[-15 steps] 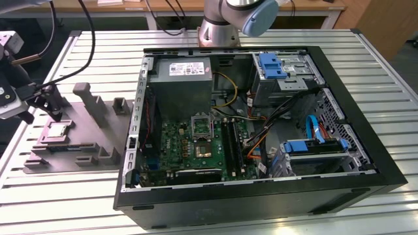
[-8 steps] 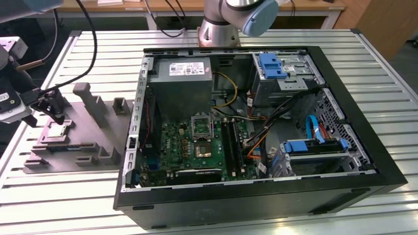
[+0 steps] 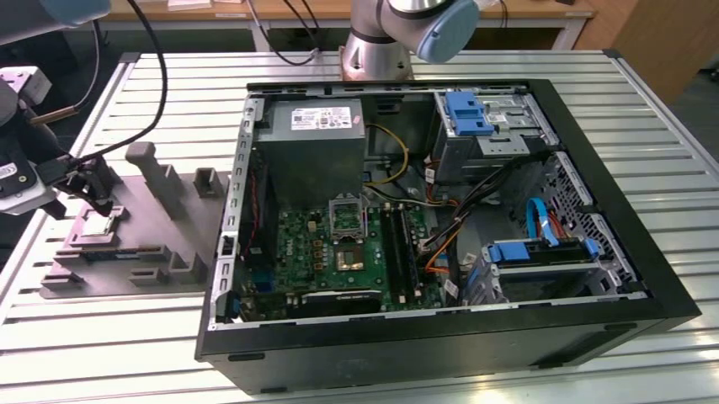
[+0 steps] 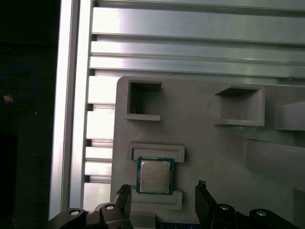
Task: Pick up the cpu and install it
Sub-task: 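Pick up the cpu and move it towards the insertion slot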
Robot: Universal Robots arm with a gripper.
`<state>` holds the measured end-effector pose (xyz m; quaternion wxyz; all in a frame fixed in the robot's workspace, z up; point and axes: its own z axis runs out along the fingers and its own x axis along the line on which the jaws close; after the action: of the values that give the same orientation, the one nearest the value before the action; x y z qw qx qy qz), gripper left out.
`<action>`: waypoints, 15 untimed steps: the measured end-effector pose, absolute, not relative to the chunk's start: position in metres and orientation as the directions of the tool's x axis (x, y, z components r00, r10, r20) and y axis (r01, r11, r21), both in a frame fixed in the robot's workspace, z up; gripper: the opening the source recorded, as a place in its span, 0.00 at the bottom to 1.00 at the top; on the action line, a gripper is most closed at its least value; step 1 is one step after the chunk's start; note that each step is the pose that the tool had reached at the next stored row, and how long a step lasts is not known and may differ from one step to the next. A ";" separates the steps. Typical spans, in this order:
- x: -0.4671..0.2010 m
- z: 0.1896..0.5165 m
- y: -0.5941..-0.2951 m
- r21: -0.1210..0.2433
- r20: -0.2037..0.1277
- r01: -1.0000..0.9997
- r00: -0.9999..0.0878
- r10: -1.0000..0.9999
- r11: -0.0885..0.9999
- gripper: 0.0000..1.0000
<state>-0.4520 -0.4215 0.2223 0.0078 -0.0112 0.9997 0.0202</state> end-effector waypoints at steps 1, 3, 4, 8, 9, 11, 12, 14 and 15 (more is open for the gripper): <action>-0.452 0.222 -0.422 0.040 -0.016 -0.023 -1.000 -0.022 0.999 0.65; -0.452 0.221 -0.421 0.040 -0.015 -0.023 -1.000 -0.022 0.999 0.65; -0.452 0.221 -0.422 0.040 -0.015 -0.022 -1.000 -0.022 0.999 0.65; -0.456 0.216 -0.420 0.040 -0.015 -0.014 -1.000 -0.014 0.999 0.65; -0.456 0.214 -0.420 0.040 -0.015 -0.009 -1.000 -0.008 0.999 0.65; -0.456 0.211 -0.420 0.040 -0.014 -0.001 -1.000 -0.001 0.999 0.65; -0.456 0.209 -0.420 0.040 -0.014 0.000 -1.000 0.001 0.999 0.65; -0.456 0.206 -0.418 0.040 -0.014 0.002 -1.000 0.002 0.999 0.65; -0.456 0.205 -0.418 0.040 -0.014 0.002 -1.000 0.003 0.999 0.65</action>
<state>-0.4561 -0.4180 0.2050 0.0069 0.0011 0.9998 0.0199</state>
